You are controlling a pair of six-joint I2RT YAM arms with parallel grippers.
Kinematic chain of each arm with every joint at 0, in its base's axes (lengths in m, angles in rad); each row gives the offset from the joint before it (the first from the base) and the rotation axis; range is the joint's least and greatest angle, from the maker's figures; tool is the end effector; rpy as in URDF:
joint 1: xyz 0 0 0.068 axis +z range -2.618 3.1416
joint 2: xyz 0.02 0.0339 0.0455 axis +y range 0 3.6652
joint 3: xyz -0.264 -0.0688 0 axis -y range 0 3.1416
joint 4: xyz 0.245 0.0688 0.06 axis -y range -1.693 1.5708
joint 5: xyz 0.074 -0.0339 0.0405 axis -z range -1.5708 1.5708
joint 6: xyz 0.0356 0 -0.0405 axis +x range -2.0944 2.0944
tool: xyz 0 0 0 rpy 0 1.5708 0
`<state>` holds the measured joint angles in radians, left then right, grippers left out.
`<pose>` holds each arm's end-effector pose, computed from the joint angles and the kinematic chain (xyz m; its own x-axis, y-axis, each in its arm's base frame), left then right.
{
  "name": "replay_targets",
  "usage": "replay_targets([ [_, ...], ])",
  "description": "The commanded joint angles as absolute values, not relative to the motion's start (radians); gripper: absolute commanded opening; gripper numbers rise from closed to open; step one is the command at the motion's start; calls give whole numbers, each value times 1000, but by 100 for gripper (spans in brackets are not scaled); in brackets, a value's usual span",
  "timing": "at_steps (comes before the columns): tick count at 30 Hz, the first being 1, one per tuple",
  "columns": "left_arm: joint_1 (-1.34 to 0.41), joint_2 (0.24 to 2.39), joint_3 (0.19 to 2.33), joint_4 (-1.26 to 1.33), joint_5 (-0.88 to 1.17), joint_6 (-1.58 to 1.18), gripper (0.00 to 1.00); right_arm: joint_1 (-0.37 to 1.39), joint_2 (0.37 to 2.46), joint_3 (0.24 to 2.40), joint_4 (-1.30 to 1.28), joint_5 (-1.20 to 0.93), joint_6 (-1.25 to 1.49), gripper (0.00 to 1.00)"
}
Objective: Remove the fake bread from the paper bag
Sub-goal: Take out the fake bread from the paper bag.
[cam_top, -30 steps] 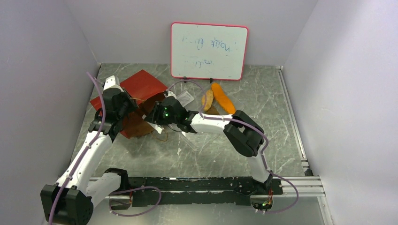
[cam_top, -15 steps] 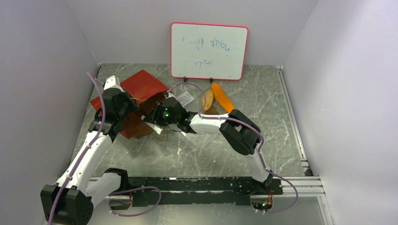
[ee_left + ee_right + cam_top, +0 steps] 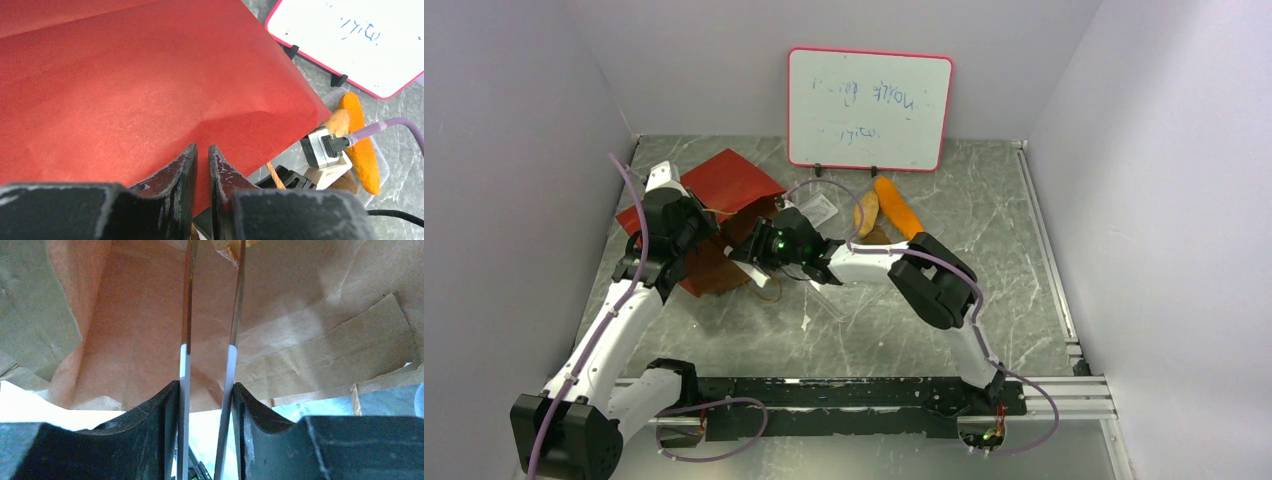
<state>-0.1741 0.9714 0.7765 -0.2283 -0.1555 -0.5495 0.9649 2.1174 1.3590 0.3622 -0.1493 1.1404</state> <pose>0.2202 -0.0331 0.2981 -0.3617 -0.4603 -0.8108 -0.1839 0.8878 -0.4219 0.2673 0.3952 0.1719 -0.9014 0.2769 -0.3327 -0.1720 0.4762 0.8623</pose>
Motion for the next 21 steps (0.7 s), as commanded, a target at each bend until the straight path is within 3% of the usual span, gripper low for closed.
replay_targets([
  [1,-180,958,782,-207,-135,-543,9,954,2145,1366,444,-189,1195,39],
  [21,-181,941,782,-227,-115,-537,8,935,2216,1392,563,-268,1332,42],
])
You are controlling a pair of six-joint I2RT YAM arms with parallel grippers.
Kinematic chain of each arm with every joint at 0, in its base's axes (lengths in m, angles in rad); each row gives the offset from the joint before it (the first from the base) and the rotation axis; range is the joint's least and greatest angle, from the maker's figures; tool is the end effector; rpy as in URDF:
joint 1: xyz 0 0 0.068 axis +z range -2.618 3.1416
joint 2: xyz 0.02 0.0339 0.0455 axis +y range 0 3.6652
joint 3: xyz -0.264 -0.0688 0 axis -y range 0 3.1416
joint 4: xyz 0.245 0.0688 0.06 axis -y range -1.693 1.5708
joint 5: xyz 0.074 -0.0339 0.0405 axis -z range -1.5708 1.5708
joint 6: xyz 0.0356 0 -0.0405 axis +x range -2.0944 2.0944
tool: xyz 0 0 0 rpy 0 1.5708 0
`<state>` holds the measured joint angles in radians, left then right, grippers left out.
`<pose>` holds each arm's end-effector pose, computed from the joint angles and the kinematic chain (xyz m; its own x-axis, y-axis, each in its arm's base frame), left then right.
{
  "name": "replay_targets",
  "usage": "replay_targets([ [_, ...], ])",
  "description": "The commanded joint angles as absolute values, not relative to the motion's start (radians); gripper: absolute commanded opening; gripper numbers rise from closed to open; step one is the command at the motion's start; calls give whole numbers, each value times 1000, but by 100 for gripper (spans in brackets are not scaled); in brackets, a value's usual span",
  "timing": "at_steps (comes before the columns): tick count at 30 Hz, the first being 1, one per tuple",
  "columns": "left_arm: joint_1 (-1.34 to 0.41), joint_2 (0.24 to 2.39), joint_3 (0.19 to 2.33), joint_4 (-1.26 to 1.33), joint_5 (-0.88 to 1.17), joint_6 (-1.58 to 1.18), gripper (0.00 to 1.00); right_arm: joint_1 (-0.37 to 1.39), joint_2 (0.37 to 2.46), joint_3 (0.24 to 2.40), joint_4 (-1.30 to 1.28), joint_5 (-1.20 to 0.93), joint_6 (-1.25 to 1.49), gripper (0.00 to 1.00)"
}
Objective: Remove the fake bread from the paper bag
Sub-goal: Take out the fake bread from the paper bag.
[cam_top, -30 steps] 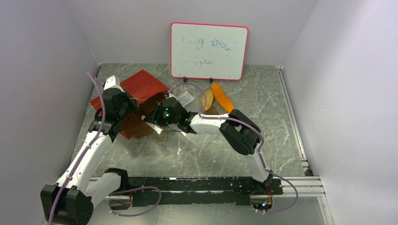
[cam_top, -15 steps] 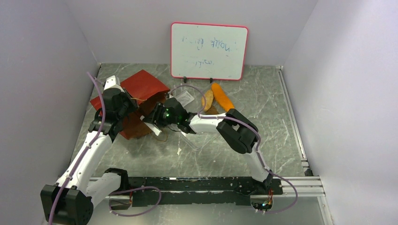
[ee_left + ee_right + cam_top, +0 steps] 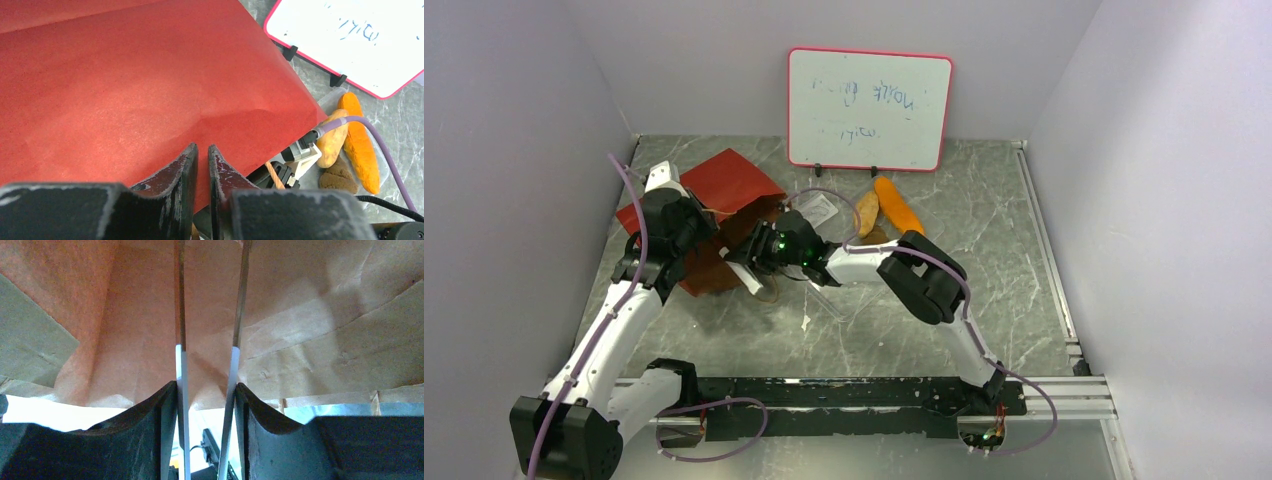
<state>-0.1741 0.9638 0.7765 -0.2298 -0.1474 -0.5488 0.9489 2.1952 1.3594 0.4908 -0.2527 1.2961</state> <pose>0.2187 -0.0332 0.2994 -0.3608 -0.4605 -0.8110 -0.1748 0.8876 -0.4262 0.2754 0.3996 0.1495 -0.9428 0.2843 -0.1739 -0.0610 0.3657 0.9287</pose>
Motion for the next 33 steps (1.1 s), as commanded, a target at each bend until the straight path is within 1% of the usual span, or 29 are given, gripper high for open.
replay_targets([
  [1,-180,940,782,-228,-114,-536,8,934,2219,1394,565,-269,1338,42],
  [10,-181,934,773,-229,-97,-540,7,925,2258,1436,607,-302,1388,42],
  [18,-181,926,773,-238,-95,-535,7,922,2304,1516,578,-322,1384,42],
  [27,-181,926,770,-243,-100,-530,7,921,2369,1560,635,-363,1394,42],
  [31,-181,928,772,-249,-107,-526,7,923,2375,1573,641,-375,1376,37],
  [33,-181,929,772,-251,-110,-525,7,922,2378,1577,638,-378,1375,30],
])
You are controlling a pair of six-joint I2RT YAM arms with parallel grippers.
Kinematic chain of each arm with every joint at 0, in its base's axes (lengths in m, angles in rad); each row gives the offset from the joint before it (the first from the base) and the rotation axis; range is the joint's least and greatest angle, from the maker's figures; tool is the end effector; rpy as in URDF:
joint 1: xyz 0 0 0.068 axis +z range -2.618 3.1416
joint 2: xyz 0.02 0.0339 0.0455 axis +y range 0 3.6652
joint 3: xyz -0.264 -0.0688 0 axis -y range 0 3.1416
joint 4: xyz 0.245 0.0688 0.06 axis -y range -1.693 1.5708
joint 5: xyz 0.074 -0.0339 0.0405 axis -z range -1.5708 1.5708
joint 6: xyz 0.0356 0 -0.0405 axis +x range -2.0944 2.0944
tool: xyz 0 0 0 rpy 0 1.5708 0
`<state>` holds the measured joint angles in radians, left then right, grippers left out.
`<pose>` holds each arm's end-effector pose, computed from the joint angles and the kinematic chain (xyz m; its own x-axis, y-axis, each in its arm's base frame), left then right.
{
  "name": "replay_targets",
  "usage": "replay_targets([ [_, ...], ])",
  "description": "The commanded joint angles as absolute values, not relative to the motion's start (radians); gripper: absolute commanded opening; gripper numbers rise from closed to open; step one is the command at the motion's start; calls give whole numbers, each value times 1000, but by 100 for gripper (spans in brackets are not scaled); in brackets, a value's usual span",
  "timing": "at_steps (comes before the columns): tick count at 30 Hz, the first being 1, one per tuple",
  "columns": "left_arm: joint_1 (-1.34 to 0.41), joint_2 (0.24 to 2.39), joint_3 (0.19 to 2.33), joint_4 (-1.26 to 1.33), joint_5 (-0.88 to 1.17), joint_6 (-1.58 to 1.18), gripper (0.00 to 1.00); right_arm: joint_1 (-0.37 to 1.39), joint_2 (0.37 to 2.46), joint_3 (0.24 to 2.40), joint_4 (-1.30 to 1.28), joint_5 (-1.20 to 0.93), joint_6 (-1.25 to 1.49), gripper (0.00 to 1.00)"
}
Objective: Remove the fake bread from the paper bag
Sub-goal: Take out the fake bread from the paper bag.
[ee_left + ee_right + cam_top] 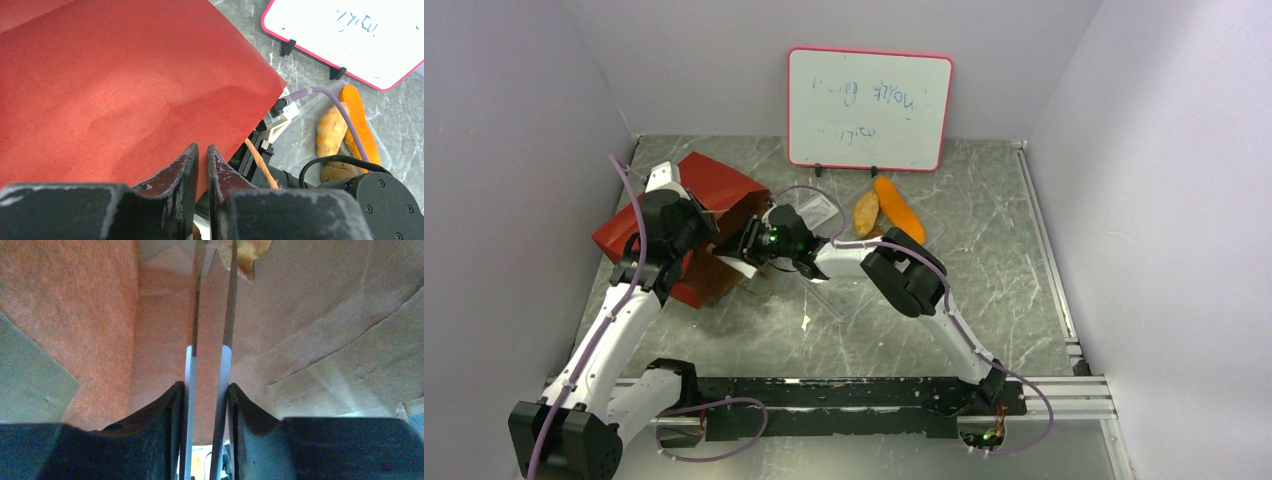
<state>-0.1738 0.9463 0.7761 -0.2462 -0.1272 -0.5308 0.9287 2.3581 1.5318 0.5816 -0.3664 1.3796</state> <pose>0.2147 -0.0331 0.3011 -0.3726 -0.4444 -0.8147 -0.1523 0.8953 -0.4187 0.3019 0.4250 0.1343 -0.9660 0.2388 -0.0992 -0.0392 0.2438 0.9690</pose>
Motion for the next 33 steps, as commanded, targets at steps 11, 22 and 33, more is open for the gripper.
replay_targets([
  [11,-181,935,782,-280,-154,-525,7,922,2370,1558,642,-387,1390,0],
  [22,-180,921,780,-278,-213,-556,7,919,2223,1351,727,-366,1379,0],
  [33,-180,944,791,-260,-228,-576,8,919,2088,1168,772,-336,1361,0],
])
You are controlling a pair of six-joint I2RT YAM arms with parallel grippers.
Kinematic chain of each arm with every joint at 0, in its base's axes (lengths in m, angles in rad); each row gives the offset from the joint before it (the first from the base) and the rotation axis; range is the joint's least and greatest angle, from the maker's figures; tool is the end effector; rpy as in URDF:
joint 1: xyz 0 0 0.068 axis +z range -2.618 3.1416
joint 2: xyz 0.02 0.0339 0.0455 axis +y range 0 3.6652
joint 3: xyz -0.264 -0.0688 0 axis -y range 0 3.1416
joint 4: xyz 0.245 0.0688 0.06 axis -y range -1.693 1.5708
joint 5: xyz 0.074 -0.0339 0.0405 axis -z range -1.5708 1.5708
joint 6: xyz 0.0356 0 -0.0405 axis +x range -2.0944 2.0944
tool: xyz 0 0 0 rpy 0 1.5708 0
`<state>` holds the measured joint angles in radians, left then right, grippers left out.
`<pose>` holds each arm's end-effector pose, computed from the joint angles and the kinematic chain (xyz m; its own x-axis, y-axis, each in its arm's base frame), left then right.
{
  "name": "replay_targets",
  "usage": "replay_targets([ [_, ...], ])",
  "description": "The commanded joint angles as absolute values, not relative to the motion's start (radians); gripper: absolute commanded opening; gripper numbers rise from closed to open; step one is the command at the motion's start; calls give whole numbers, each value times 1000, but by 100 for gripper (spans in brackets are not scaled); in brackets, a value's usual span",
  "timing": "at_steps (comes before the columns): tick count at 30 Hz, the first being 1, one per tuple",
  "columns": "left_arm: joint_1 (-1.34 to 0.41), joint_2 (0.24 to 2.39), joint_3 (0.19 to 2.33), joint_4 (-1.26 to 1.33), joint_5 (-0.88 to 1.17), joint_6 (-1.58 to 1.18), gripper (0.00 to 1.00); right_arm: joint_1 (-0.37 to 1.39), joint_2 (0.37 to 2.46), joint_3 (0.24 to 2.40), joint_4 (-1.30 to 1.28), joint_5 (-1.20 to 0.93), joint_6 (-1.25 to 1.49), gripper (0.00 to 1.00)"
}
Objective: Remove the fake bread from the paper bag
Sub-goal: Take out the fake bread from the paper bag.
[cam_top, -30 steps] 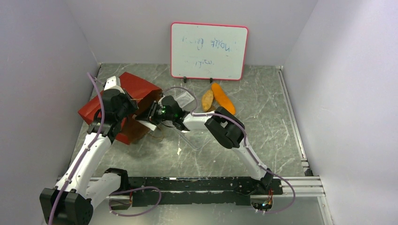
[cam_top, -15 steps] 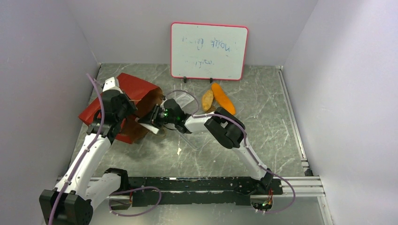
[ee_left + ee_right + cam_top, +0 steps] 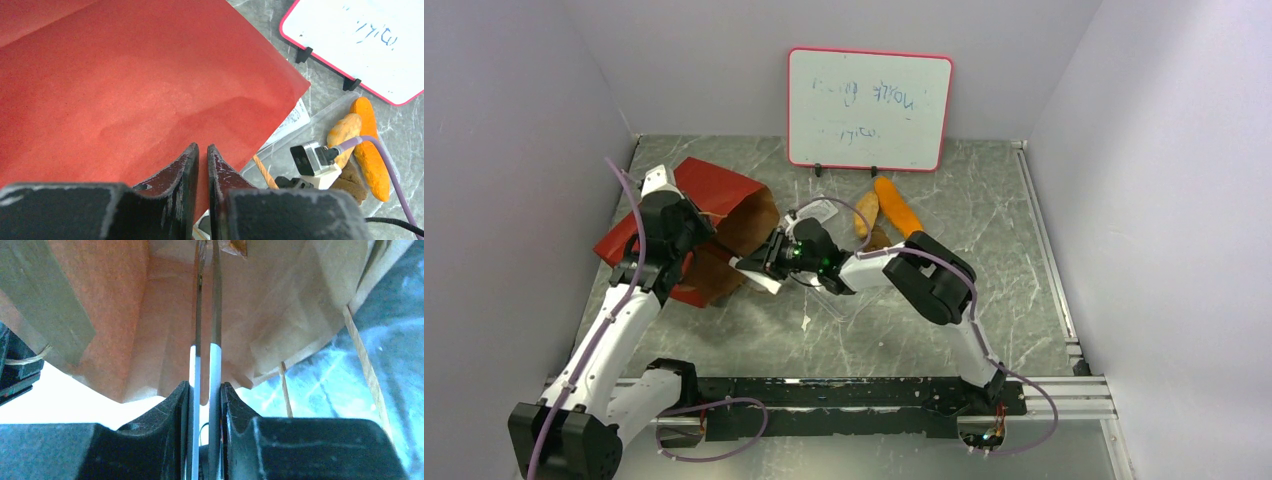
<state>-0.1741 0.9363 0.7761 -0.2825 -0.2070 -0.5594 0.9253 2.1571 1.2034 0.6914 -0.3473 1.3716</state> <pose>0.2113 -0.0297 0.2996 -0.3505 -0.4657 -0.8126 -0.2352 0.8836 -0.4049 0.2674 0.3752 0.1404 -0.9610 0.2561 -0.1046 -0.0349 0.2630 0.9642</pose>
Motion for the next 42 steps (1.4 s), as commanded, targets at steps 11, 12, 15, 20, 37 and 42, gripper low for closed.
replay_targets([
  [11,-179,956,808,-249,-247,-588,8,912,1854,901,783,-297,1316,0],
  [12,-180,959,809,-246,-247,-590,9,910,1823,857,784,-293,1312,0],
  [15,-179,968,813,-237,-251,-593,8,909,1720,760,768,-274,1291,0],
  [20,-179,985,804,-200,-257,-604,9,909,1496,590,689,-212,1263,0],
  [37,-179,1030,826,-152,-237,-595,9,807,905,350,246,-3,1263,0],
  [42,-179,1018,832,-158,-236,-588,9,758,900,326,226,-13,1272,0],
])
